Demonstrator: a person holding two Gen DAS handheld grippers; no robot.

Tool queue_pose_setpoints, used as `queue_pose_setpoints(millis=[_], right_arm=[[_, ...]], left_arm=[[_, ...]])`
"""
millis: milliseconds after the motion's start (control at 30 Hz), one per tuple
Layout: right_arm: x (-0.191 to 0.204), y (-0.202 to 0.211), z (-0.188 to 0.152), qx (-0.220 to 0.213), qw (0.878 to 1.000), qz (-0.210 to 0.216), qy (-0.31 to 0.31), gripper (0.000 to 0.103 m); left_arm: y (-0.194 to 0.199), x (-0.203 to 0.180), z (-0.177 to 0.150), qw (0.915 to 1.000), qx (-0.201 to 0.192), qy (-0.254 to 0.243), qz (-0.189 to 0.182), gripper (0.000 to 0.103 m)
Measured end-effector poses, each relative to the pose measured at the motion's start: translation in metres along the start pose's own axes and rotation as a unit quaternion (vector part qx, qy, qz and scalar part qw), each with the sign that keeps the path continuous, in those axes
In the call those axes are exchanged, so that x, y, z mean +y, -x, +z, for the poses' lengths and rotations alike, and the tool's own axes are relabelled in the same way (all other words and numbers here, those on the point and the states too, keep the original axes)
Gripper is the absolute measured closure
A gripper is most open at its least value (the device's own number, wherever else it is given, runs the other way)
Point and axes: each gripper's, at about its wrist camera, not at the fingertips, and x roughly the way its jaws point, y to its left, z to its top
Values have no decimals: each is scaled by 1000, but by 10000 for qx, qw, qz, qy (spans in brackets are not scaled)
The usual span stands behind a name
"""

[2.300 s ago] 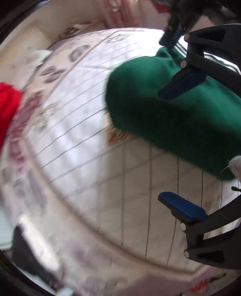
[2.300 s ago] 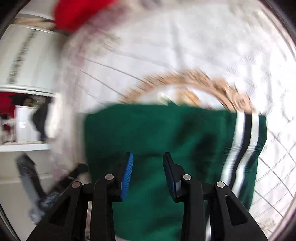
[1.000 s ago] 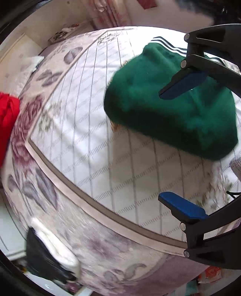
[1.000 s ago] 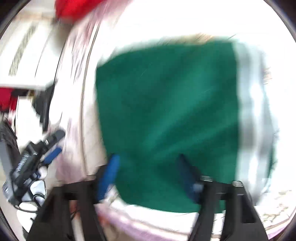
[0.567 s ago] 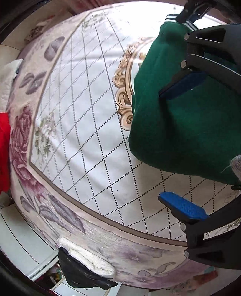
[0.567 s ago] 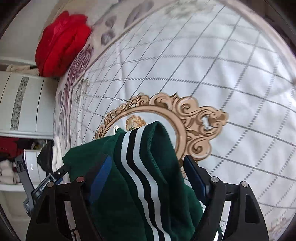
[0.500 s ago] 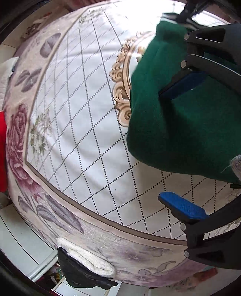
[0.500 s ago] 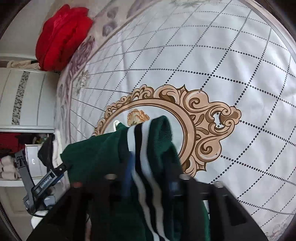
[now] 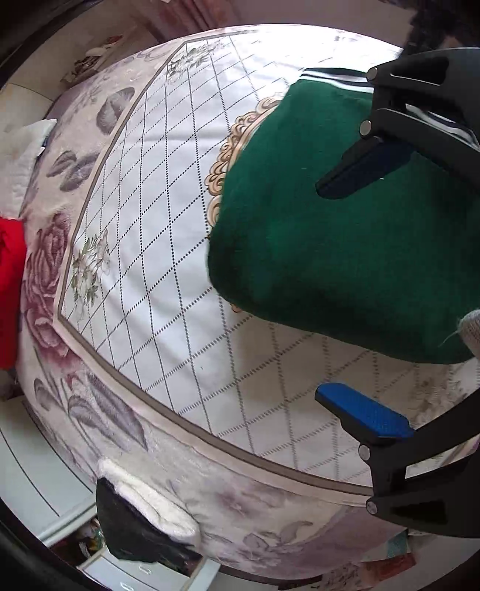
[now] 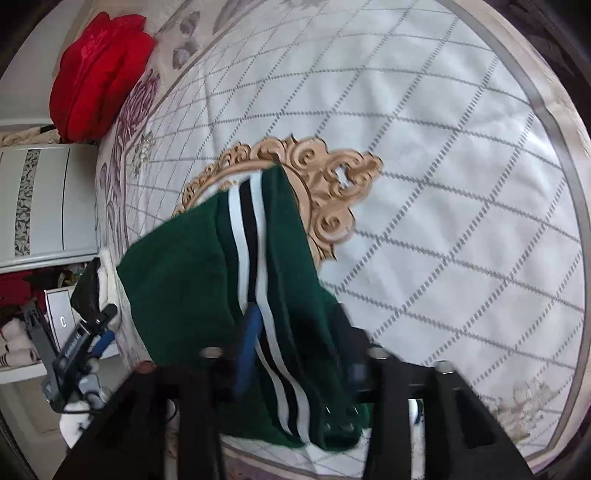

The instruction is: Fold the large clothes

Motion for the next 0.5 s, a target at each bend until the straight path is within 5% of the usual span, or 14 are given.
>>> queue_pose_setpoints(millis=[133, 167, 233, 400, 500], right_arm=[[-17, -41, -54, 685, 9968, 324, -246, 20], [-19, -53, -62, 678, 9959, 541, -276, 37], [-22, -74, -70, 684, 9964, 354, -362, 90], [-17, -9, -90, -171, 9941, 752, -765, 97], [-22, 1, -90, -501, 9972, 2, -563, 100]], left_arm=[[18, 13, -50, 9993, -26, 61, 355, 0], [19, 18, -60, 9989, -7, 89, 453, 0], [20, 34, -85, 9977, 50, 210, 642, 0], [13, 76, -126, 9941, 325, 746, 722, 0], [-3, 91, -139, 9905, 587, 1090, 606, 0]])
